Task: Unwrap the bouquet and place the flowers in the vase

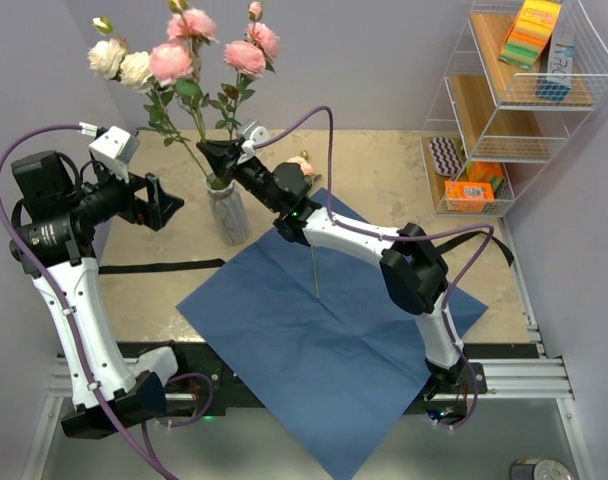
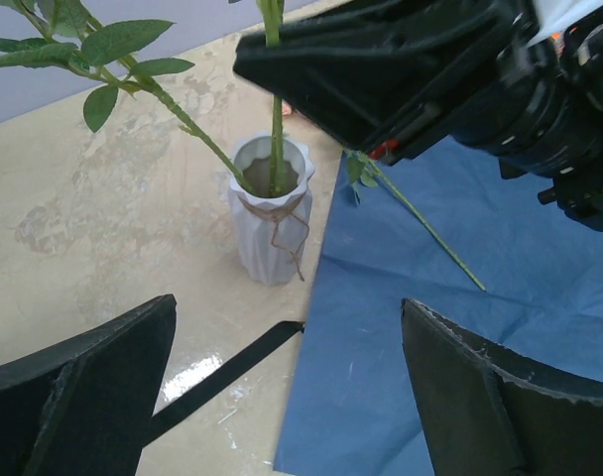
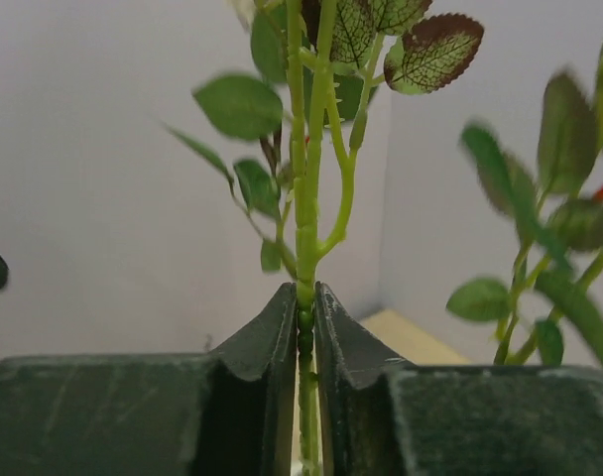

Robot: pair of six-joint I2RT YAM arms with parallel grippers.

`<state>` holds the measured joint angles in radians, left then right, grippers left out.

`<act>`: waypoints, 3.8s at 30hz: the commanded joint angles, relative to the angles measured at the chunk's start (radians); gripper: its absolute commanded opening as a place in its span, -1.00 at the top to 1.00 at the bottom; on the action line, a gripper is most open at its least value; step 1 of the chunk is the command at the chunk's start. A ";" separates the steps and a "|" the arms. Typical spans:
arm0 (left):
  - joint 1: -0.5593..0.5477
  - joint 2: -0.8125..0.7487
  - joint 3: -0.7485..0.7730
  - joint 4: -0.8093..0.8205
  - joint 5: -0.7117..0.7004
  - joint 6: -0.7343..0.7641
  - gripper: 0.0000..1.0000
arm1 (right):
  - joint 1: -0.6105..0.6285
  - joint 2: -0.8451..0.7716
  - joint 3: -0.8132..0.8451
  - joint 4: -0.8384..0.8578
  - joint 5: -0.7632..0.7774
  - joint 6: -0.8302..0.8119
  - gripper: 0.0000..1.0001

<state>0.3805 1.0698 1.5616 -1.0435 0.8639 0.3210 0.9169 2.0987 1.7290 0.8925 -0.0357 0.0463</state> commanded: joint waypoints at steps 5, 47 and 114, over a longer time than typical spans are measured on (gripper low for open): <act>0.009 -0.021 0.037 0.004 -0.014 -0.016 -0.99 | -0.003 -0.155 -0.025 -0.234 0.013 0.024 0.18; 0.011 0.019 0.066 -0.124 -0.074 0.016 -0.99 | -0.257 0.004 -0.163 -1.124 0.316 0.213 0.02; 0.009 -0.074 0.239 0.438 -0.605 -0.481 -0.98 | 0.057 -0.553 -0.284 0.341 0.391 -0.036 1.00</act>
<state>0.3851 1.0023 1.8145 -0.6220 0.2417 -0.1474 0.9703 1.4216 1.4090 0.8585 0.2359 0.0399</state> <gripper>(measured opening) 0.992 0.022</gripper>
